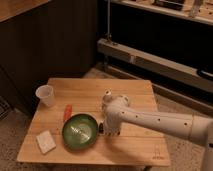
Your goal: Push the eraser across the table
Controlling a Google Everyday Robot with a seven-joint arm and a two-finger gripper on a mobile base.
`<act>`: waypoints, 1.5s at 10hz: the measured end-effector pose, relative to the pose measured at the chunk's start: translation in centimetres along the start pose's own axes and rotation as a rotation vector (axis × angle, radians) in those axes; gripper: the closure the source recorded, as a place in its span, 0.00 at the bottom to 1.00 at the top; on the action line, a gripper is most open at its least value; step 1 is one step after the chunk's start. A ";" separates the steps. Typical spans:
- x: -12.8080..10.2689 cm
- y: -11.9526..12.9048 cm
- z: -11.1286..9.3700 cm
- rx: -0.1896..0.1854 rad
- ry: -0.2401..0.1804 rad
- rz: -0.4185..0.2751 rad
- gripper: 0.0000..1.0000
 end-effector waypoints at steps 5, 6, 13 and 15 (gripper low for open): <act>0.0 -0.2 0.0 0.001 0.000 -0.002 0.20; 0.0 -0.2 0.0 0.001 0.000 -0.003 0.20; -0.1 -0.2 -0.9 -0.002 -0.001 -0.003 0.20; -0.1 -0.2 -0.9 0.000 -0.001 -0.003 0.38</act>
